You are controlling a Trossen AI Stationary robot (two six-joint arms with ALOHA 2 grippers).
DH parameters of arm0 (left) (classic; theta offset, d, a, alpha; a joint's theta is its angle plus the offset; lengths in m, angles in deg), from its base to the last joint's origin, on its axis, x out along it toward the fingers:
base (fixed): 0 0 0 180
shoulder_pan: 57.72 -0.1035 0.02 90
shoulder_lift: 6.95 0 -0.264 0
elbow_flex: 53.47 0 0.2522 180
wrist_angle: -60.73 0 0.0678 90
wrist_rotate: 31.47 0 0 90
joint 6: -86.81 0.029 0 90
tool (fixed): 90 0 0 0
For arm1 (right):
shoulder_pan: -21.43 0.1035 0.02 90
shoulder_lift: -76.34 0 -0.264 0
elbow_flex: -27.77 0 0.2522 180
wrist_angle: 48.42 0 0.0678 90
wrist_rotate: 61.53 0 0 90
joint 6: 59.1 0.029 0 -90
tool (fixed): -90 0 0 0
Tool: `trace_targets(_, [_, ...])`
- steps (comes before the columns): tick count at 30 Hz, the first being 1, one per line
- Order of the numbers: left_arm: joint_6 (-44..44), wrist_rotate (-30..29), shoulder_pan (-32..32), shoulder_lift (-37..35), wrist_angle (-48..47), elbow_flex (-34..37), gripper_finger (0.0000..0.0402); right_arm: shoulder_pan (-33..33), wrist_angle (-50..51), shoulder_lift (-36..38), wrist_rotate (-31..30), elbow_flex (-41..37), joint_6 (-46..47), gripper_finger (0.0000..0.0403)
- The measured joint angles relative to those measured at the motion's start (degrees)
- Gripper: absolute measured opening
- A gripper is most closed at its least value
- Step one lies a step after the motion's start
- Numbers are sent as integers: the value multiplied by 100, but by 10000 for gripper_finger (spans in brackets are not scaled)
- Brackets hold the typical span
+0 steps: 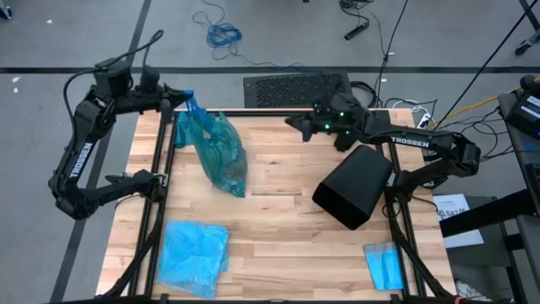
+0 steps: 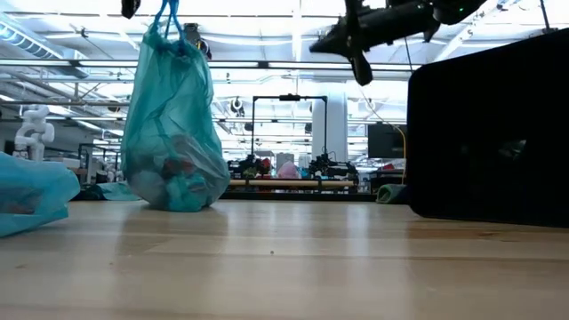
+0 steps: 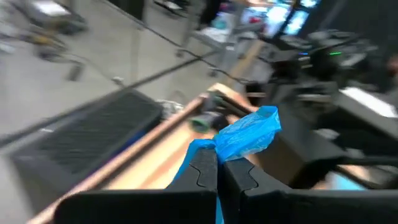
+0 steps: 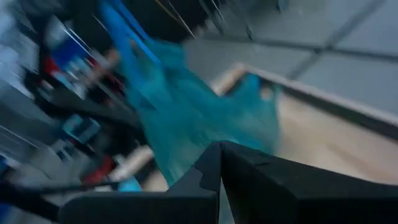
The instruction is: Place trash/remove bag and relplace
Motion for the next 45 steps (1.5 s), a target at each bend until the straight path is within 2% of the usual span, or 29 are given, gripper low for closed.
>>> trace_targets(3, [323,-746,0,-19,-50,-208,0,-17,-156,0,2,0,70,0])
trace_targets(7, [1041,-2051,1,-19,-434,-948,0,-37,233,-2,-1,0,73,0])
trace_targets(9, [1530,-2861,0,66,-985,-1386,0,-33,378,-2,-1,0,73,0])
trace_targets(11, [1836,-3386,0,197,-1725,-1734,0,-30,419,-2,0,0,70,0])
trace_targets(15, [1972,-3818,0,450,-3141,-1880,0,-28,407,-2,-22,0,38,0])
trace_targets(18, [1980,-3864,1,710,-3851,-1876,0,-55,405,-2,-26,0,25,0])
trace_targets(21, [2022,-3512,4,990,-4194,-1873,0,-55,405,-2,-26,0,22,0])
trace_targets(27, [1929,-2973,279,1611,-3511,-1873,0,-34,401,-4,-26,0,24,0])
trace_targets(33, [1666,-2919,696,2438,-3297,-1725,0,57,403,-4,-28,0,24,0])
trace_targets(37, [1625,-2802,823,2821,-2772,-946,0,88,403,-4,-28,0,25,0])
trace_targets(45, [1010,-2691,796,3004,-1072,1403,0,122,405,-4,-29,0,48,0])
